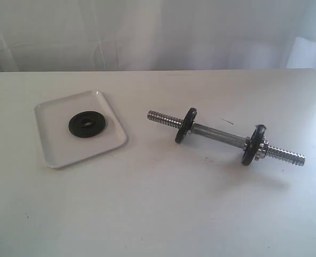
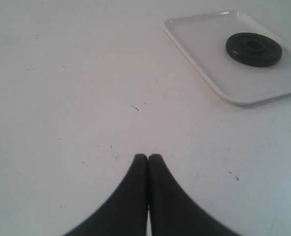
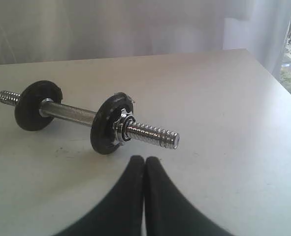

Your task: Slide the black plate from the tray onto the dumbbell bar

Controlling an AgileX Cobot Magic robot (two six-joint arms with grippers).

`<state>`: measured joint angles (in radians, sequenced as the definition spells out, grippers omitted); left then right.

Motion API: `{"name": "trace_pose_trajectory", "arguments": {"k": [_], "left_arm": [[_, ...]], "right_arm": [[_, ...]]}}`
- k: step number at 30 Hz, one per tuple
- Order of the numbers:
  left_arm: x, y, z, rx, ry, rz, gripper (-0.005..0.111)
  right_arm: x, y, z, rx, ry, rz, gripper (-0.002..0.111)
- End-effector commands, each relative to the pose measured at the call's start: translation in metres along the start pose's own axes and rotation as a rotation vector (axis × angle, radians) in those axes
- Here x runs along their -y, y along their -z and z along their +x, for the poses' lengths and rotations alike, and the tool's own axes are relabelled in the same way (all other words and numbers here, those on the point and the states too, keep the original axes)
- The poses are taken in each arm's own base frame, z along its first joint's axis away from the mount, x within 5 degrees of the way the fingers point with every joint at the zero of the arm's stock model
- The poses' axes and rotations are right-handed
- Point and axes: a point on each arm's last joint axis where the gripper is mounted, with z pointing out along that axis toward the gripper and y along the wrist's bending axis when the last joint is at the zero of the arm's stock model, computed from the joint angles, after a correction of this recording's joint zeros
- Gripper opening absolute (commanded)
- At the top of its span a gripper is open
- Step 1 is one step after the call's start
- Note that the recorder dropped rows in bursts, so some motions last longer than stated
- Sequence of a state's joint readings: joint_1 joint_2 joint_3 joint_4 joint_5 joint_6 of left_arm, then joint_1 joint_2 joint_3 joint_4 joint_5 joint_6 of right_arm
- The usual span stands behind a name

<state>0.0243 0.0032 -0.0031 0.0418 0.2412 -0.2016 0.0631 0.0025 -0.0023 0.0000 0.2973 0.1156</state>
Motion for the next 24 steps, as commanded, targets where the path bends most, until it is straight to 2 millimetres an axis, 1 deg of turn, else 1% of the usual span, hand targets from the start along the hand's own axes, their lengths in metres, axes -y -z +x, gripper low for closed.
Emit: {"name": "trace_pose_trajectory", "arguments": {"k": [1,21,24], "left_arm": [[-0.0001,-0.0002,0.0003,0.006,0.005,-0.002,0.0],[-0.0001,-0.0002,0.0003,0.006,0.005,-0.002,0.0],[-0.0001,-0.0002,0.0003,0.006,0.005,-0.002,0.0]], "right_arm": [[0.0004,0.0,0.0,0.007,0.016,0.005,0.0],[0.0004,0.0,0.0,0.007,0.016,0.005,0.0],[0.0006,0.0002,-0.0061,0.074,0.134,0.012,0.0]]}}
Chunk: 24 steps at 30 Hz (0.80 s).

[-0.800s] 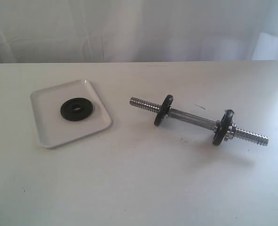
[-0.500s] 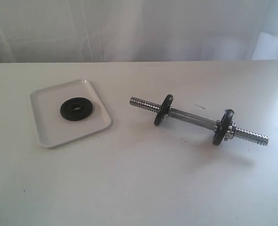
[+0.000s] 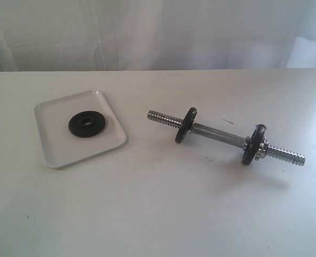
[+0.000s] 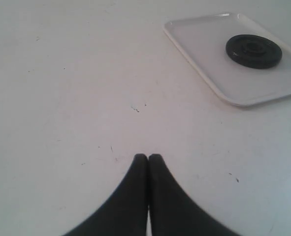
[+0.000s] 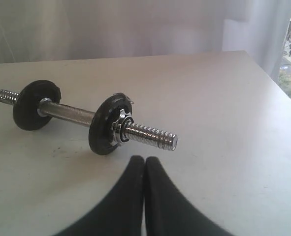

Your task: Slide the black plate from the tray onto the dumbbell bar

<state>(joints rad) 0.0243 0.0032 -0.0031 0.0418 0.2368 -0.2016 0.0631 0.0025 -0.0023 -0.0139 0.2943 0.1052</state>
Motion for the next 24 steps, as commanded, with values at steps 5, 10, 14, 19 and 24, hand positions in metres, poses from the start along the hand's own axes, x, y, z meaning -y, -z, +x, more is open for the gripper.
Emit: {"name": "trace_pose_trajectory", "arguments": {"k": [5,10,14,19,24], "left_arm": [[0.0,0.0,0.001,0.002,0.005,-0.002,0.0],[0.0,0.0,0.001,0.002,0.005,-0.002,0.0],[0.0,0.0,0.001,0.002,0.005,-0.002,0.0],[0.0,0.0,0.001,0.002,0.005,-0.002,0.0],[0.0,0.0,0.001,0.002,0.005,-0.002,0.0]], "right_arm": [[-0.003,0.004,-0.027,0.314,0.245,0.008,0.0],[-0.007,0.016,-0.051,0.607,0.244,-0.001,0.0],[-0.008,0.02,-0.056,0.687,0.242,-0.003,0.0],[-0.008,0.02,-0.056,0.686,0.242,-0.003,0.0],[-0.008,0.025,-0.061,0.739,-0.129,-0.147,0.0]]}}
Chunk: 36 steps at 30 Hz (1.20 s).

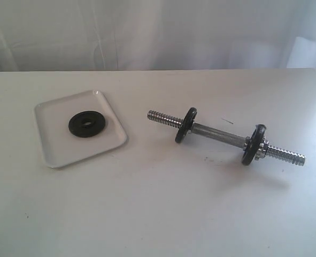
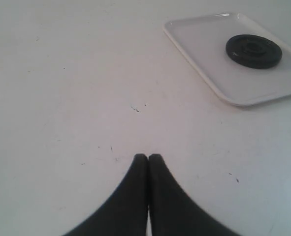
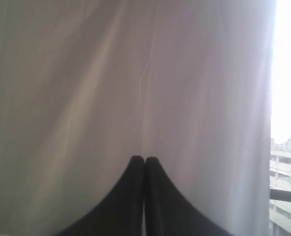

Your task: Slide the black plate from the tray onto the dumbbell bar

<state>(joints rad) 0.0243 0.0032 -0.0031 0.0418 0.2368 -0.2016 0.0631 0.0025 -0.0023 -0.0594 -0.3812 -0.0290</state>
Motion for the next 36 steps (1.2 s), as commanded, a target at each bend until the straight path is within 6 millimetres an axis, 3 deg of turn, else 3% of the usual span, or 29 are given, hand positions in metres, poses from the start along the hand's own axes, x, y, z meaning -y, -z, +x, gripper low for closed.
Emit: {"name": "trace_pose_trajectory", "arguments": {"k": [1,2,5,8,12,16,19,24,26,30,36], "left_arm": [[0.0,0.0,0.001,0.002,0.005,-0.002,0.0],[0.0,0.0,0.001,0.002,0.005,-0.002,0.0],[0.0,0.0,0.001,0.002,0.005,-0.002,0.0],[0.0,0.0,0.001,0.002,0.005,-0.002,0.0],[0.0,0.0,0.001,0.002,0.005,-0.002,0.0],[0.0,0.0,0.001,0.002,0.005,-0.002,0.0],[0.0,0.0,0.001,0.002,0.005,-0.002,0.0],[0.0,0.0,0.001,0.002,0.005,-0.002,0.0],[0.0,0.0,0.001,0.002,0.005,-0.002,0.0],[0.0,0.0,0.001,0.002,0.005,-0.002,0.0],[0.0,0.0,0.001,0.002,0.005,-0.002,0.0]], "right_arm": [[0.0,0.001,-0.006,0.071,-0.418,-0.009,0.0],[0.0,0.0,-0.001,0.019,-0.609,-0.003,0.0],[0.0,0.0,0.0,0.006,-0.599,0.0,0.0],[0.0,0.001,-0.009,0.105,-0.62,-0.026,0.0],[0.003,-0.012,-0.039,0.158,-0.64,-0.039,0.0],[0.005,-0.042,-0.068,0.139,-0.629,-0.047,0.0],[0.003,-0.073,-0.084,0.088,-0.519,-0.075,0.0],[-0.001,-0.136,-0.091,-0.105,-0.256,-0.121,0.0],[-0.001,-0.163,-0.082,-0.197,-0.156,-0.134,0.0],[0.0,-0.209,-0.042,-0.429,0.064,-0.148,0.0],[0.005,-0.254,0.026,-0.857,0.283,-0.042,0.0]]}}
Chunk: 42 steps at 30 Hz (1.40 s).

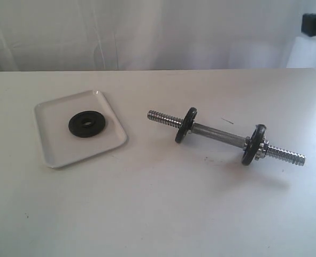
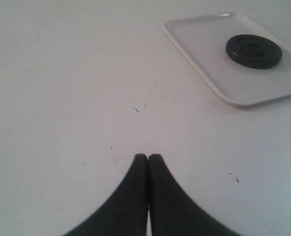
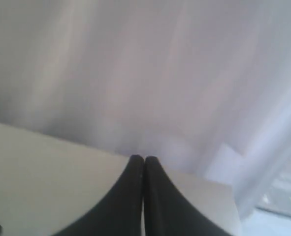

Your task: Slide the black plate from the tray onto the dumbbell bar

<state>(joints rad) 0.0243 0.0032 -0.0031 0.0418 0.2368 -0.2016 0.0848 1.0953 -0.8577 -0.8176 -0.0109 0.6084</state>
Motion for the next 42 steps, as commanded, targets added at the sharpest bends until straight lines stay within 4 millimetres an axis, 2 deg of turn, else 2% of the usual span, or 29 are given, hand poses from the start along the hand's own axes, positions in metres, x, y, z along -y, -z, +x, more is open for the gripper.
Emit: {"name": "trace_pose_trajectory", "arguments": {"k": [1,4,7,11,14,16,23,28,30,32,34,38,42], "left_arm": [[0.0,0.0,0.001,0.002,0.005,-0.002,0.0],[0.0,0.0,0.001,0.002,0.005,-0.002,0.0],[0.0,0.0,0.001,0.002,0.005,-0.002,0.0],[0.0,0.0,0.001,0.002,0.005,-0.002,0.0],[0.0,0.0,0.001,0.002,0.005,-0.002,0.0],[0.0,0.0,0.001,0.002,0.005,-0.002,0.0],[0.0,0.0,0.001,0.002,0.005,-0.002,0.0],[0.0,0.0,0.001,0.002,0.005,-0.002,0.0],[0.0,0.0,0.001,0.002,0.005,-0.002,0.0],[0.0,0.0,0.001,0.002,0.005,-0.002,0.0],[0.0,0.0,0.001,0.002,0.005,-0.002,0.0],[0.0,0.0,0.001,0.002,0.005,-0.002,0.0],[0.0,0.0,0.001,0.002,0.005,-0.002,0.0]], "right_arm": [[-0.001,-0.051,0.024,-0.327,0.172,0.082,0.0],[-0.011,-0.089,0.041,-0.559,0.263,0.04,0.0],[-0.029,-0.12,0.055,-0.77,0.349,-0.128,0.0],[-0.05,-0.147,0.059,-0.887,0.308,-0.375,0.0],[-0.063,-0.154,0.065,-0.942,0.328,-0.565,0.0],[-0.068,-0.153,0.061,-0.948,0.366,-0.634,0.0],[-0.059,-0.145,0.018,-0.817,0.381,-0.586,0.0],[-0.055,-0.151,0.005,-0.726,0.396,-0.529,0.0],[-0.056,-0.161,0.0,-0.64,0.295,-0.462,0.0],[-0.06,-0.168,-0.006,-0.57,0.101,-0.416,0.0],[-0.068,-0.172,-0.008,-0.535,-0.009,-0.438,0.0],[-0.084,-0.174,-0.003,-0.524,0.1,-0.507,0.0],[-0.086,-0.176,0.001,-0.54,0.105,-0.513,0.0]]}}
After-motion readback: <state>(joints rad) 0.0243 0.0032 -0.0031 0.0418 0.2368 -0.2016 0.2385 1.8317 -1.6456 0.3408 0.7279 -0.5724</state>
